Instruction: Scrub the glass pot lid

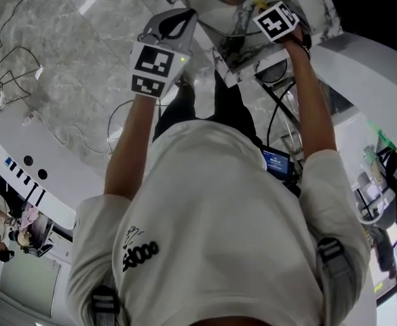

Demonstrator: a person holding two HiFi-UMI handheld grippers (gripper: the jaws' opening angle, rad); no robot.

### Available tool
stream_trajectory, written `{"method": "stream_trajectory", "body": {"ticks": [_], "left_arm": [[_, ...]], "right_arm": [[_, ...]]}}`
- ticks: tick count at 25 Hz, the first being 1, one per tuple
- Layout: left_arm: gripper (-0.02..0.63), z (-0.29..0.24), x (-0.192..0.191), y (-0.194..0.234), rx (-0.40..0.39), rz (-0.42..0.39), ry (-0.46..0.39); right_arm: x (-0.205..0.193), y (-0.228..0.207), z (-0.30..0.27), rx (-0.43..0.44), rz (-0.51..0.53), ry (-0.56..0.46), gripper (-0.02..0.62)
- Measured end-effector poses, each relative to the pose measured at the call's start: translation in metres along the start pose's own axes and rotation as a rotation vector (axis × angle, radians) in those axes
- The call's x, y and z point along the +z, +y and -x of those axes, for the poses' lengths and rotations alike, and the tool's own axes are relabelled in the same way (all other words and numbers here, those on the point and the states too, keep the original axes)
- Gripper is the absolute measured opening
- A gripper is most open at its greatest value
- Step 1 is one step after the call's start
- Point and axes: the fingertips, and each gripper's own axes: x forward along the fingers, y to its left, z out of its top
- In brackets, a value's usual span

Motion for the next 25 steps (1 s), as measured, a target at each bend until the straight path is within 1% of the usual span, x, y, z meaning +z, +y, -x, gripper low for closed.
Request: {"method": "stream_trajectory", "body": {"ticks": [4, 10, 11, 14, 18, 25], "left_arm": [[0.011, 0.013, -0.002, 0.005, 0.012, -0.003, -0.008], [0.011, 0.031, -0.008, 0.015, 0.028, -0.006, -0.015], [0.011, 0.035, -0.010, 0.016, 0.030, -0.006, -0.015], [0.011, 0.045, -0.016, 0.020, 0.037, -0.006, -0.015], [0.011, 0.056, -0.023, 0.027, 0.051, 0.001, -0.015], [0.011, 0.069, -0.033, 0.040, 0.085, 0.026, -0.009]], "right_arm": [[0.006, 0.024, -0.001, 0.040, 0.072, 0.025, 0.048], [0.019, 0.062, 0.002, 0.145, 0.113, 0.048, 0.048], [0.023, 0.071, 0.004, 0.172, 0.112, 0.038, 0.048], [0.049, 0.095, 0.007, 0.255, 0.104, -0.040, 0.048], [0.072, 0.116, 0.009, 0.346, 0.065, -0.083, 0.048], [0.111, 0.130, 0.008, 0.377, 0.097, -0.135, 0.048]]}}
